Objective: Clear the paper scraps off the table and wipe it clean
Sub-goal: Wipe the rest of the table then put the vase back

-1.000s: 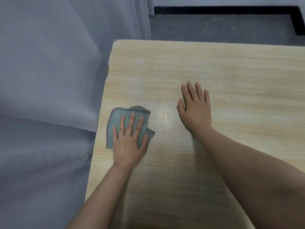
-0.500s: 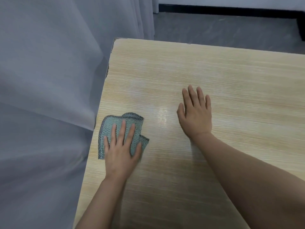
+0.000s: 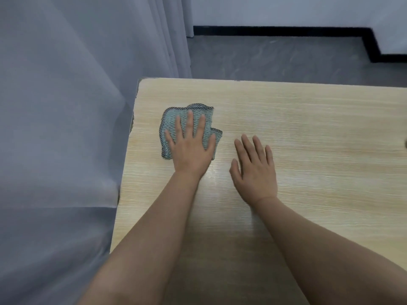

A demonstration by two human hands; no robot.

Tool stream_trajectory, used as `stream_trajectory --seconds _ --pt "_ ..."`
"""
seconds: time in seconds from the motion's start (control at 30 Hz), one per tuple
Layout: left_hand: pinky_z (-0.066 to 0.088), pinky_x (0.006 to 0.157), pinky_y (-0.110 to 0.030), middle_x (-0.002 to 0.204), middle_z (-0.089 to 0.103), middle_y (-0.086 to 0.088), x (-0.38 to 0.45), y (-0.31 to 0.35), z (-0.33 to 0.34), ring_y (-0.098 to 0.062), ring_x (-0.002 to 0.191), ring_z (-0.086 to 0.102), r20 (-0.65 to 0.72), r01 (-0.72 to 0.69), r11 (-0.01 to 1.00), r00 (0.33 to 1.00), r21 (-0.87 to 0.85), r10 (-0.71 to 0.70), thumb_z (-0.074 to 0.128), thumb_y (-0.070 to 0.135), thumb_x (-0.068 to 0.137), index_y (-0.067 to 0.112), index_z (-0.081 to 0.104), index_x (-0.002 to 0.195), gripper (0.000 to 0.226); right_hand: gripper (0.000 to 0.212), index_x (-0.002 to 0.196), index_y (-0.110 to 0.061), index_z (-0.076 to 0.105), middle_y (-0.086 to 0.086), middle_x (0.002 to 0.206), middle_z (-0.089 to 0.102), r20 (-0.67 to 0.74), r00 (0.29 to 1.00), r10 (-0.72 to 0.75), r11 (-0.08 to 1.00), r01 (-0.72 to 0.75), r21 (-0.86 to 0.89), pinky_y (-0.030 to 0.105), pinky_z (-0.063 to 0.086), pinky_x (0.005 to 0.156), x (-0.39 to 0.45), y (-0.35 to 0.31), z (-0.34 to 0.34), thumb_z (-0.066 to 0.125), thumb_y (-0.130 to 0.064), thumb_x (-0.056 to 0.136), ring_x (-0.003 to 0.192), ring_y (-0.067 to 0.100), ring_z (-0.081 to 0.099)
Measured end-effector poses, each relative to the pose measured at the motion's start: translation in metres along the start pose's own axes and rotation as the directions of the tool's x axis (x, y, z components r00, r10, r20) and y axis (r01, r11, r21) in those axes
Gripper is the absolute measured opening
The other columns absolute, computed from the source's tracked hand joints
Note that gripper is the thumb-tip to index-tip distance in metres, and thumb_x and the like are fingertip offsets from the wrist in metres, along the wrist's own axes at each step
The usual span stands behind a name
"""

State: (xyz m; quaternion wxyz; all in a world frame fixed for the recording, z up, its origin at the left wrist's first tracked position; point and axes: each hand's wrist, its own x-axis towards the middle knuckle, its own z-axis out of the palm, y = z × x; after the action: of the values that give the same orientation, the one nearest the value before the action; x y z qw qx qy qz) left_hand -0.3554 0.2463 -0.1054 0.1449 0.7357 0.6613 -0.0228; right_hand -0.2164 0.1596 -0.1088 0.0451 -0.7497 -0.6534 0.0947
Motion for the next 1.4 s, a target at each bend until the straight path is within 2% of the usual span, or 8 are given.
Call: stream_trajectory --seconds 0.27,0.57,0.77,0.87,1.03,1.23,1.3,1.4 --pt "-0.009 0.114 -0.052 0.157 -0.011 0.009 0.07 0.006 -0.019 -0.021 0.145 -0.013 0.039 -0.154 0.988 0.987 0.02 0.154 0.014 0.059 0.094 0.038 0.0 0.148 0.06 0.054 0.145 -0.021 0.033 -0.002 0.153 0.029 -0.018 1.0 0.013 1.0 -0.013 0.002 0.04 0.005 0.116 0.001 0.0 0.0 0.029 -0.039 0.094 0.144 0.02 0.018" --pt "-0.008 0.114 -0.054 0.158 -0.008 0.004 0.116 -0.052 -0.038 -0.026 0.145 -0.01 -0.01 0.127 0.992 0.992 -0.01 -0.128 0.014 0.055 0.096 0.034 0.004 0.15 0.059 0.055 0.144 -0.021 0.034 -0.003 0.153 0.029 -0.03 1.0 0.007 0.999 -0.006 0.034 0.04 0.005 0.116 0.002 0.002 0.001 0.031 -0.04 0.093 0.144 0.019 0.017" --pt "-0.012 0.111 -0.053 0.158 -0.006 0.007 0.063 0.03 -0.011 -0.024 0.145 -0.009 0.016 -0.286 0.957 0.958 0.052 0.286 0.016 0.057 0.095 0.04 0.003 0.148 0.057 0.055 0.144 -0.022 0.034 -0.003 0.153 0.029 -0.017 1.0 0.013 1.0 -0.012 0.015 0.042 0.007 0.116 0.002 0.001 0.002 0.031 -0.039 0.093 0.144 0.019 0.017" --pt "-0.01 0.114 -0.05 0.158 -0.007 0.008 0.068 0.029 -0.015 -0.02 0.145 -0.01 0.069 -0.35 0.934 0.936 0.073 0.346 0.015 0.06 0.094 0.041 0.003 0.148 0.058 0.054 0.144 -0.021 0.036 -0.003 0.152 0.03 -0.019 1.0 0.007 1.0 -0.007 0.006 0.042 0.008 0.116 0.002 0.001 0.001 0.032 -0.039 0.093 0.144 0.019 0.018" --pt "-0.005 0.116 -0.049 0.158 -0.006 0.009 0.108 -0.054 -0.035 -0.02 0.145 -0.006 0.018 -0.037 0.999 0.999 0.028 0.037 0.019 0.057 0.096 0.037 0.006 0.149 0.058 0.054 0.144 -0.022 0.035 -0.004 0.153 0.029 -0.022 1.0 0.006 1.0 -0.006 0.023 0.042 0.007 0.116 0.002 0.002 0.001 0.031 -0.04 0.093 0.144 0.019 0.016" --pt "0.003 0.117 -0.046 0.159 -0.004 0.002 0.083 -0.093 -0.038 -0.024 0.145 -0.002 -0.04 0.155 0.983 0.986 -0.101 -0.16 0.022 0.049 0.098 0.028 0.01 0.151 0.058 0.055 0.144 -0.021 0.036 -0.003 0.152 0.03 -0.03 1.0 -0.001 1.0 0.002 0.028 0.041 0.008 0.116 0.002 0.003 0.002 0.032 -0.039 0.093 0.144 0.02 0.018" --pt "-0.002 0.117 -0.045 0.159 -0.004 0.0 0.064 -0.08 -0.03 -0.025 0.145 -0.006 -0.068 0.138 0.988 0.987 -0.066 -0.143 0.022 0.047 0.098 0.028 0.01 0.151 0.057 0.055 0.144 -0.021 0.036 -0.002 0.152 0.031 -0.029 1.0 -0.001 1.0 0.001 0.022 0.042 0.009 0.116 0.003 0.003 0.002 0.032 -0.039 0.092 0.143 0.021 0.019" --pt "-0.007 0.115 -0.044 0.158 -0.004 0.002 0.027 -0.042 -0.015 -0.026 0.145 -0.008 -0.062 -0.027 0.999 0.998 -0.026 0.025 0.018 0.05 0.097 0.032 0.007 0.15 0.056 0.055 0.143 -0.02 0.037 -0.001 0.152 0.032 -0.029 1.0 -0.002 1.0 0.002 0.014 0.043 0.009 0.115 0.003 0.003 0.002 0.031 -0.039 0.092 0.143 0.022 0.02"
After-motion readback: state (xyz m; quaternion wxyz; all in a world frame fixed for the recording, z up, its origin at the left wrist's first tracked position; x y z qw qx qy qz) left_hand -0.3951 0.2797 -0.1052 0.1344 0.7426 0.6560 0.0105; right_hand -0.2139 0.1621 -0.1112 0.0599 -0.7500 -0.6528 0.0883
